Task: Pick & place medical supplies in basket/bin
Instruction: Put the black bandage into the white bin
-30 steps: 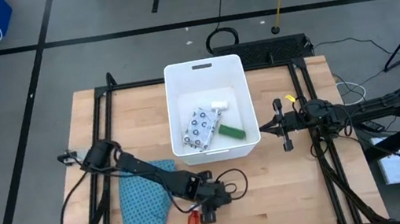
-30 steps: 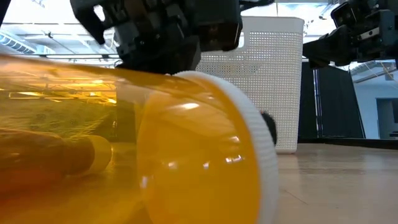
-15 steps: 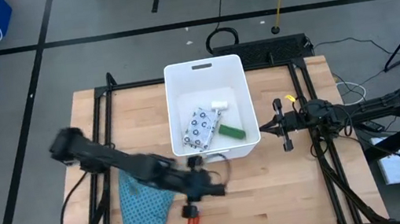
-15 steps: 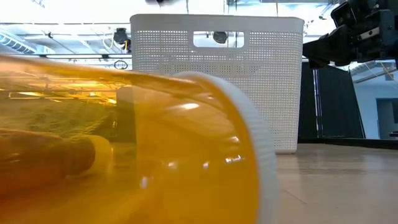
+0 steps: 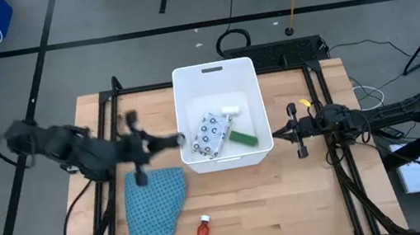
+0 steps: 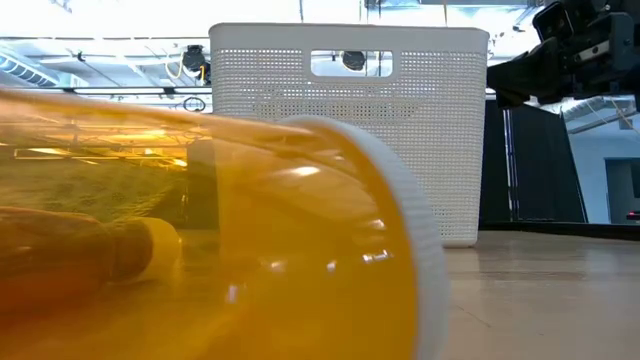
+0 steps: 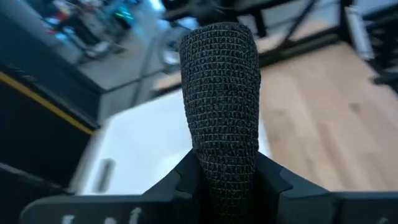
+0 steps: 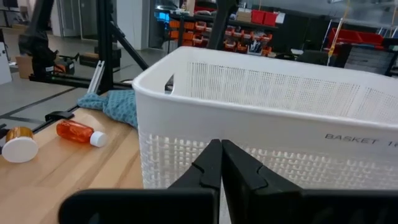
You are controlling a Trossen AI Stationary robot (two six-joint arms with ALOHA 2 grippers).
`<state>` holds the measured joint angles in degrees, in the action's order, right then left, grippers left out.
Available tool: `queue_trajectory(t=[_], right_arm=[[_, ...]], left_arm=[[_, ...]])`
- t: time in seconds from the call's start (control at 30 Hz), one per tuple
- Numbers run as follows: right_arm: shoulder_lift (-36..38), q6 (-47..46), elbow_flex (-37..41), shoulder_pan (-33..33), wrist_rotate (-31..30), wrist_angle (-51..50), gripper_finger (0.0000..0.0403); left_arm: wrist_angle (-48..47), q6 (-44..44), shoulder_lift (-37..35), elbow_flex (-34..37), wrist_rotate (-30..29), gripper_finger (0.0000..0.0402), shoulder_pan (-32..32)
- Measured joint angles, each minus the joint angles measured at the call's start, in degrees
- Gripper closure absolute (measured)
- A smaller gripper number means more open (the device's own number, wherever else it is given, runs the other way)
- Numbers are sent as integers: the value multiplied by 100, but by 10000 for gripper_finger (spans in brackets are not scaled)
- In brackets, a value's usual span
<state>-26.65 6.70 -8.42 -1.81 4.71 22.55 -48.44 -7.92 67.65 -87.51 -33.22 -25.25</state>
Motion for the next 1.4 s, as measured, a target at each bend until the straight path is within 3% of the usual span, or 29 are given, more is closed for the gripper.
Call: queue_trajectory(t=[0.13, 0.23, 0.6, 0.87, 1.13, 1.4], right_arm=[[2, 45, 0, -1, 0, 297, 403], [2, 174, 0, -1, 0, 595, 403], [4, 351, 0, -1, -8, 747, 403], [0, 238, 0, 0, -7, 719, 403], [0, 250, 0, -1, -2, 663, 403], [0, 399, -3, 0, -17, 579, 403]], left_arm=[[196, -385, -648, 337, -19, 317, 410], [527, -538, -1187, 971, 196, 316, 725], [4169, -714, -3215, 5176, 796, 315, 1182], [5948, -630, -4312, 7034, 816, 314, 1348], [7013, -594, -4871, 7971, 764, 314, 1415], [6994, 145, -4933, 7723, 148, 314, 1855]])
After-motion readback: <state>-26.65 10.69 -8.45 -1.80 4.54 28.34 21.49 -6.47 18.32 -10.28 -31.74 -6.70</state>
